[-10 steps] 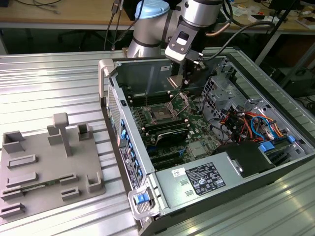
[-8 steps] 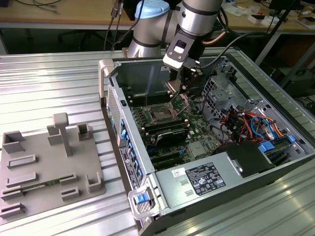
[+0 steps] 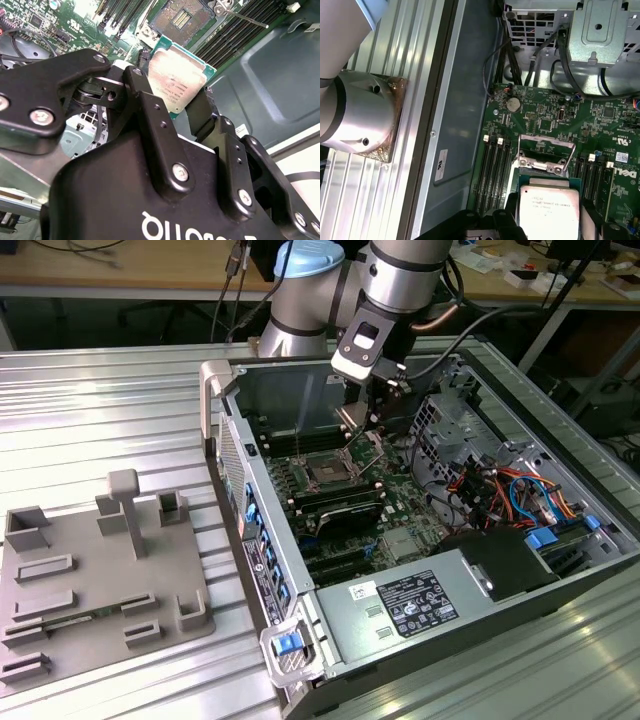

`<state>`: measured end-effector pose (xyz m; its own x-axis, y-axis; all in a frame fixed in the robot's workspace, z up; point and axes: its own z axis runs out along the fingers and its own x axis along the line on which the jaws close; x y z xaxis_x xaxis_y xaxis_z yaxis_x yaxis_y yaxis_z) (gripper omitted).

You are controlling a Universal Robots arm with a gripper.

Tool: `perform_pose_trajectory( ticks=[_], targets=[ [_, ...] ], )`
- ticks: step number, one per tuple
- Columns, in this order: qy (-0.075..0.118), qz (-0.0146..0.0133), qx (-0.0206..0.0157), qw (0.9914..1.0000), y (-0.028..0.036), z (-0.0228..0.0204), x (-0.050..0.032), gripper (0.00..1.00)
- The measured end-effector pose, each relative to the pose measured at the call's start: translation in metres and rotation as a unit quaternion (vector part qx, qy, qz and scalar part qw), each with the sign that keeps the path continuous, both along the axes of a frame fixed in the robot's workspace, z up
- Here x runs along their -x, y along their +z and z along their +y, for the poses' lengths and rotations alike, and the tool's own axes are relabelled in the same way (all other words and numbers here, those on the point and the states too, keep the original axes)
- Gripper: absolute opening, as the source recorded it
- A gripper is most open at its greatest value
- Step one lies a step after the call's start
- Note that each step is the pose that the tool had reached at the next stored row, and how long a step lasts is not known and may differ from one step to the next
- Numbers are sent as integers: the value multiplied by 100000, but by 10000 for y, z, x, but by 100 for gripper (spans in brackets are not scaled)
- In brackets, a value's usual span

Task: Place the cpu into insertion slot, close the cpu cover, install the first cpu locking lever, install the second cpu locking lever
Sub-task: 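Place the cpu into insertion slot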

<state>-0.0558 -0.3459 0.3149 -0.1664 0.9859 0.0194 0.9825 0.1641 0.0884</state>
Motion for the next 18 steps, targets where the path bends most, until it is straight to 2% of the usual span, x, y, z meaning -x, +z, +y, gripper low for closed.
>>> perform_pose_trajectory(
  ticks=[11,18],
  targets=[
    [0,-9,-16,100000,-7,0,0,55],
    [3,-1,-10,100000,-116,0,0,55]
  ],
)
